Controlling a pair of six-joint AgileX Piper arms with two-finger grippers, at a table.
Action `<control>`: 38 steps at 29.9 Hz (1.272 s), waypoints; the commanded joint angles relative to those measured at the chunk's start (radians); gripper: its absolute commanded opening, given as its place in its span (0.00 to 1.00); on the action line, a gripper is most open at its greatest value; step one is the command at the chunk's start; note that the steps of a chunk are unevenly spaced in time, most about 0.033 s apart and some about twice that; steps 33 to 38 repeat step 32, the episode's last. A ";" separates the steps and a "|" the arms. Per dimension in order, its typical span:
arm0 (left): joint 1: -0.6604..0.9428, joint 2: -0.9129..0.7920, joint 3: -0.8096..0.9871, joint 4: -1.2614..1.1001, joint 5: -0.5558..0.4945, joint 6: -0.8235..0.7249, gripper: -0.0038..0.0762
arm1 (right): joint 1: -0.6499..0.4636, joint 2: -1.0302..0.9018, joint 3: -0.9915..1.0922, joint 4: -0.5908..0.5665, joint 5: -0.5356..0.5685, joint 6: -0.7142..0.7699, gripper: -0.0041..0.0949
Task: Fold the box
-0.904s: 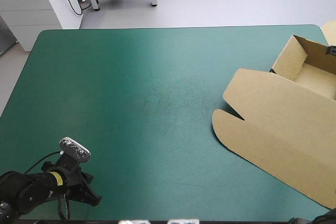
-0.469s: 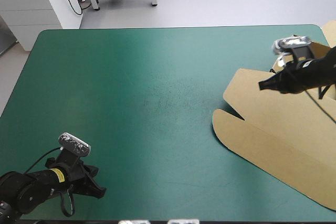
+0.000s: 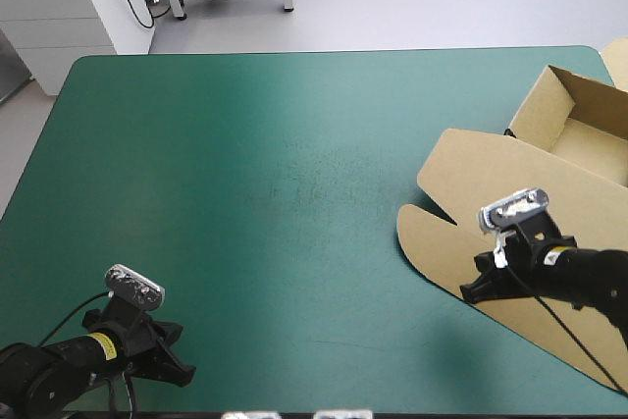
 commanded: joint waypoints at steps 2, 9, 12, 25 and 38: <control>0.000 -0.051 -0.024 -0.018 -0.044 -0.001 0.04 | 0.002 -0.166 0.087 0.035 -0.038 -0.008 0.02; 0.000 -0.073 -0.024 -0.018 -0.044 -0.001 0.04 | 0.002 -0.422 0.219 0.035 -0.038 -0.008 0.02; 0.000 -0.073 -0.024 -0.018 -0.044 -0.001 0.04 | 0.002 -0.502 0.258 0.032 -0.036 -0.006 0.02; 0.000 -0.073 -0.024 -0.024 -0.044 -0.003 0.04 | 0.002 -0.605 0.269 0.031 -0.046 0.001 0.02; 0.000 -0.073 -0.024 -0.030 -0.044 -0.003 0.04 | 0.002 -0.605 0.269 0.031 -0.048 0.001 0.02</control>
